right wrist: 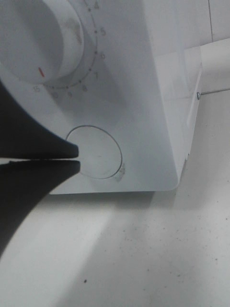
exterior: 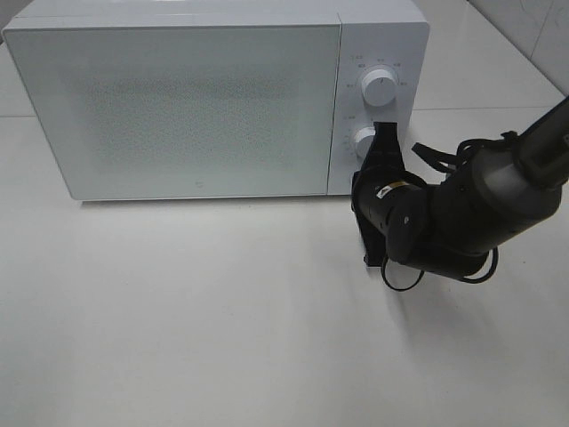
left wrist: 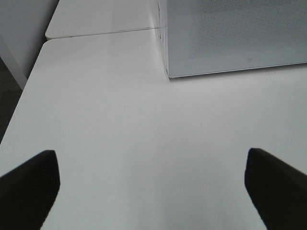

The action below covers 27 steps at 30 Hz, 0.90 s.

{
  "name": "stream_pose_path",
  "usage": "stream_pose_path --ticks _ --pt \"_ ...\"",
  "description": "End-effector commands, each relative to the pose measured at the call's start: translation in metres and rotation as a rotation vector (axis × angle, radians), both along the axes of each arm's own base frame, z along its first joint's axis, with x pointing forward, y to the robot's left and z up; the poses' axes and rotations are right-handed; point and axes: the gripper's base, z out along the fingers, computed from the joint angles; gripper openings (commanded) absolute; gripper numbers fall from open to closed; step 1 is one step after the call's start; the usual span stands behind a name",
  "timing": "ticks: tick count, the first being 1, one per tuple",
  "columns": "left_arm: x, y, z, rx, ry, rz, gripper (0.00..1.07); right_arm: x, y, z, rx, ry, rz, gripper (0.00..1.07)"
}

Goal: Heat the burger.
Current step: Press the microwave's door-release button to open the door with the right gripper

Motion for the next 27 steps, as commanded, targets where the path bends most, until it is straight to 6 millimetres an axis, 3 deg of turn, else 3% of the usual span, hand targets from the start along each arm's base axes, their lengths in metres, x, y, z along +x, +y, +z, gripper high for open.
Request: stream_pose_path --ticks 1,13,27 --pt "-0.002 0.000 -0.001 -0.001 -0.017 0.005 0.98 0.004 -0.001 -0.001 0.005 -0.004 -0.006 0.01" --pt "-0.002 0.000 -0.001 0.000 -0.017 0.006 0.98 0.013 -0.011 0.001 -0.018 -0.051 -0.030 0.00" --pt "-0.002 0.000 -0.001 0.000 -0.017 0.006 0.98 0.024 -0.004 -0.001 0.001 -0.071 -0.031 0.01"
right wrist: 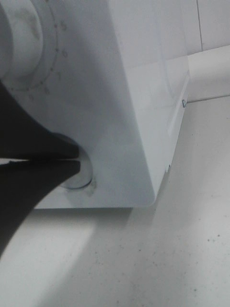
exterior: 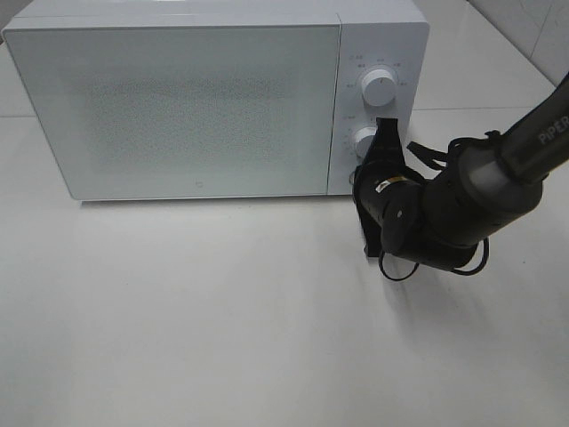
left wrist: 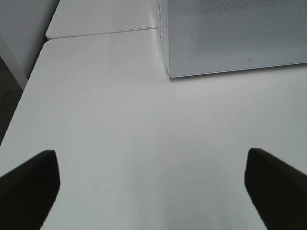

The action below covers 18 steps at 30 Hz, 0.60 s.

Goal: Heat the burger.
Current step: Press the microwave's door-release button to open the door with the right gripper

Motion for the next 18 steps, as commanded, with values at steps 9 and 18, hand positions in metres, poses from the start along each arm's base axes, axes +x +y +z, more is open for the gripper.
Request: stream_pose_path --ticks 9,18 --pt "-0.002 0.000 -0.001 -0.002 -0.017 0.004 0.98 0.011 -0.004 0.016 -0.008 -0.143 -0.030 0.01" --pt "-0.002 0.000 -0.001 -0.002 -0.017 0.004 0.98 0.013 -0.005 0.028 0.042 -0.276 -0.050 0.02"
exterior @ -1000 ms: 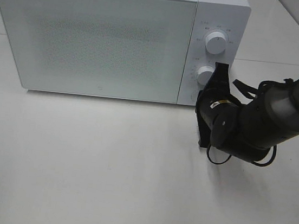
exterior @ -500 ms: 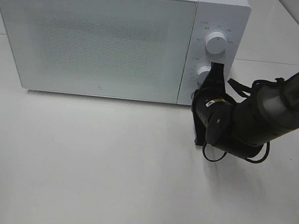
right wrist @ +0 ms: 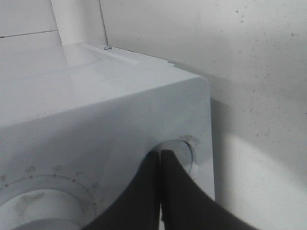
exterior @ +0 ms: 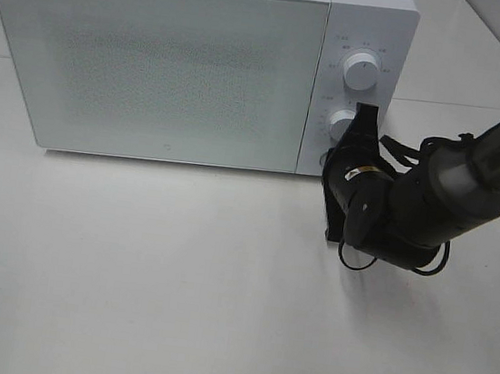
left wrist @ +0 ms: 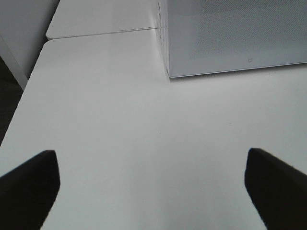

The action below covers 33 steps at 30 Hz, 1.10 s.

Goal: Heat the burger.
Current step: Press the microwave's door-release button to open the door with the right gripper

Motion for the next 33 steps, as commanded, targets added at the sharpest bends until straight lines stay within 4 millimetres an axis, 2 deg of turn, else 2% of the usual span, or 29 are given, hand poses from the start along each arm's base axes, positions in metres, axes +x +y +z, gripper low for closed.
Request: stream_pose_path --ticks 1,6,18,26,33 --pt "-0.002 0.000 -0.001 -0.002 -0.017 0.004 0.98 0.012 -0.004 0.028 0.044 -0.247 -0.044 0.02" --pt "-0.002 0.000 -0.001 -0.002 -0.017 0.004 0.98 0.013 -0.008 0.030 0.047 -0.274 -0.060 0.02" --pt "-0.002 0.000 -0.001 -0.002 -0.017 0.004 0.98 0.025 -0.002 0.031 0.048 -0.342 -0.057 0.02" --pt "-0.002 0.000 -0.001 0.000 -0.016 0.006 0.98 0.042 -0.008 0.039 0.019 -0.388 -0.068 0.02" --pt "-0.002 0.000 -0.001 0.000 -0.016 0.006 0.98 0.044 -0.010 0.040 0.009 -0.387 -0.072 0.01"
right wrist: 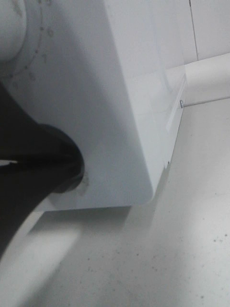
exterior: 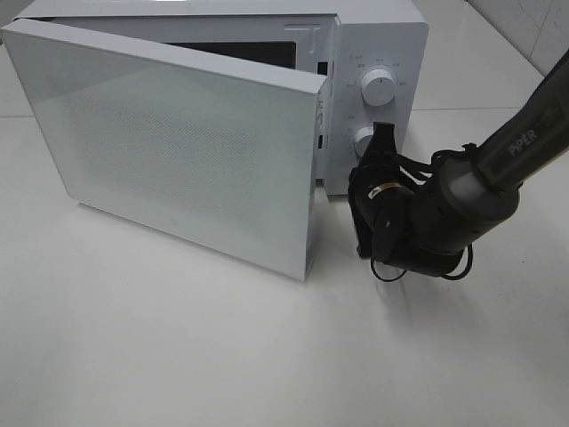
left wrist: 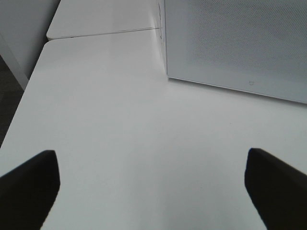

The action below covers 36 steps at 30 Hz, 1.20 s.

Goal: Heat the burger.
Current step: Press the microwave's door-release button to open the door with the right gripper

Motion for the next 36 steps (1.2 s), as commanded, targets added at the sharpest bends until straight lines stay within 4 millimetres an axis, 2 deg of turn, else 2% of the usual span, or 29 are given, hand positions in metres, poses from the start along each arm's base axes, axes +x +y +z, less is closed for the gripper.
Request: stream_pose_path --ticks 1,18,36 --pt "-0.002 0.000 -0.001 -0.001 -0.016 0.005 0.98 0.033 -0.013 0.052 0.002 -0.365 -0.062 0.01" --pt "-0.002 0.000 -0.001 -0.001 -0.016 0.005 0.98 0.032 -0.008 0.048 -0.008 -0.314 -0.011 0.02" --pt "-0.002 0.000 -0.001 -0.001 -0.016 0.005 0.98 -0.005 0.001 0.036 0.011 -0.077 0.111 0.00"
